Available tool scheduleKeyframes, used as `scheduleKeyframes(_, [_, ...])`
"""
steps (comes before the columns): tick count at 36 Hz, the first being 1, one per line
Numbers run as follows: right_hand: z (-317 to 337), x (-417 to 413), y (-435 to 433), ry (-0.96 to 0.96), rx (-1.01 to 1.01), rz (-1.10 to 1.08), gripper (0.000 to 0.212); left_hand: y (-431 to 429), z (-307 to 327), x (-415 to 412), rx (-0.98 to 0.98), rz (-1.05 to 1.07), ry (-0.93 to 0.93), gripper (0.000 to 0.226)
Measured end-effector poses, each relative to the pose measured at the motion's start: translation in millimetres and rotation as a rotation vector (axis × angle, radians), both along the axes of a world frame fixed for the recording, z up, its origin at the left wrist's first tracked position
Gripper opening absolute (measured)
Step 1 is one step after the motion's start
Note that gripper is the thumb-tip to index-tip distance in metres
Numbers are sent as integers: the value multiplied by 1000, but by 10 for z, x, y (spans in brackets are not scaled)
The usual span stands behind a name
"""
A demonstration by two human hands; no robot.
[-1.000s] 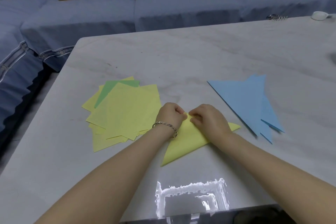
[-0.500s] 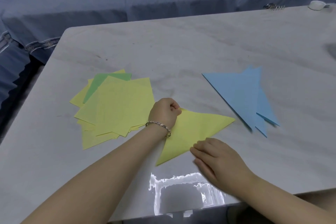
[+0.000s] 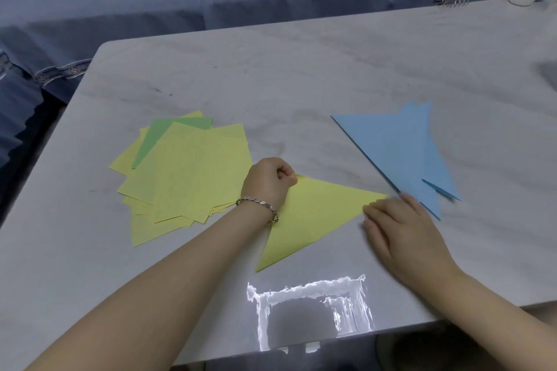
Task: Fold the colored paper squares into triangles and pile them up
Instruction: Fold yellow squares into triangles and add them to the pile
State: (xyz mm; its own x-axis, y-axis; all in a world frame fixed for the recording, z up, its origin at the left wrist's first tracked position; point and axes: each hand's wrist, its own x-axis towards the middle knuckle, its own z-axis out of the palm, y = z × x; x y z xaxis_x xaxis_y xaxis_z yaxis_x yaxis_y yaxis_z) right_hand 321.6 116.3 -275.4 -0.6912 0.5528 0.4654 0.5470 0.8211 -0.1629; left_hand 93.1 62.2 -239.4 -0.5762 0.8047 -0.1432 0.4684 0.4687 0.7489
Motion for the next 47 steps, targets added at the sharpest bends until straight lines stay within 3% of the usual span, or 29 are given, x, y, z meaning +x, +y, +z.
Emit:
scheduleKeyframes(11, [131,-66,35,-29,-51,-212,36,0,5,-3,-2,10,3,11])
scheduleKeyframes(19, [10,-316,-578,-25,-169,229,34,5,-5,-7,1,11,-10,11])
scheduleKeyframes(27, [-68,-594,-807,-14,-186,490,31,6,-17,-20,8,3,-24,8])
scheduleKeyframes(38, [-78,-674,-974,-8,-211,554,32,13,-14,-20,4,6,-11,2])
scheduleKeyframes(42, [-87,-715,-1032,-6,-249,530,24,13,-2,-13,5,13,-17,5])
scheduleKeyframes(47, [-20,-630,-958,25,-347,607,31,-12,17,7,11,16,-38,9])
